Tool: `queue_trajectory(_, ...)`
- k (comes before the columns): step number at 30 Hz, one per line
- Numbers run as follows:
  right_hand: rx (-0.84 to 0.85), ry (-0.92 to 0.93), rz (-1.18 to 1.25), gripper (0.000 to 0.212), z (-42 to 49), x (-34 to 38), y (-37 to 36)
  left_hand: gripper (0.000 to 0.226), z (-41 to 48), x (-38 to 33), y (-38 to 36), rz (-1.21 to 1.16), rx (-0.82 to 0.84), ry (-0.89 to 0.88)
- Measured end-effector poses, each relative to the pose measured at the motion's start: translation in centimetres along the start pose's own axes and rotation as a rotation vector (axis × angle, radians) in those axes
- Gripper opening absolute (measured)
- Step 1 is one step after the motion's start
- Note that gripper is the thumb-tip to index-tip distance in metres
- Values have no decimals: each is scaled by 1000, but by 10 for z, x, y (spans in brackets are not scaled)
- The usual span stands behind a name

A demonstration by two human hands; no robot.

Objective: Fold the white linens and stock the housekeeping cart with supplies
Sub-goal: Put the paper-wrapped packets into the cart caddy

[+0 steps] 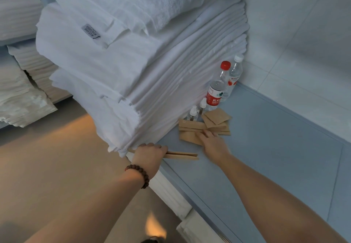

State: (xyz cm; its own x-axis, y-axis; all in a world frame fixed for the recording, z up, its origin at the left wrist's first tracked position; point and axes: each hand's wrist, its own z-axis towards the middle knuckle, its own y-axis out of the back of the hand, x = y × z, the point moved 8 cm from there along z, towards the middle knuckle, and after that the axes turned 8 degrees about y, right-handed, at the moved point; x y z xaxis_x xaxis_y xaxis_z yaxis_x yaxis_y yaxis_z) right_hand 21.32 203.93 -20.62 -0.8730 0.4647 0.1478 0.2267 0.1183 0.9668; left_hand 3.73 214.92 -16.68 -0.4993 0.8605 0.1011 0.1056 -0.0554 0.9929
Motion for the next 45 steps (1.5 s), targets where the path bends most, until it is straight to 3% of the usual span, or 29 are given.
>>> queue_trajectory(8, -93, 50, 74, 56, -35, 1, 4, 21, -13, -17, 12, -70, -6, -11)
queue_trajectory(15, -217, -48, 270, 39, -77, 3, 25, 22, -35, -27, 25, -65, -17, 29)
queue_trajectory(21, -313, 12, 374, 27, -93, 21, 50, 20, -54, -26, 32, -33, 8, 106)
queue_trajectory(24, -303, 69, 372, 23, -97, 34, 58, 20, -74, -28, 50, -21, -52, 89)
queue_trajectory(26, -300, 111, 381, 22, -100, 44, 63, 33, -87, -29, 61, -18, -142, 67)
queue_trajectory(31, -304, 223, 391, 18, -111, 74, 74, 24, -115, -8, 48, -3, -56, 258)
queue_trajectory(45, -205, 652, 378, 20, -132, 250, 78, 22, -290, 77, 59, -91, -76, 798)
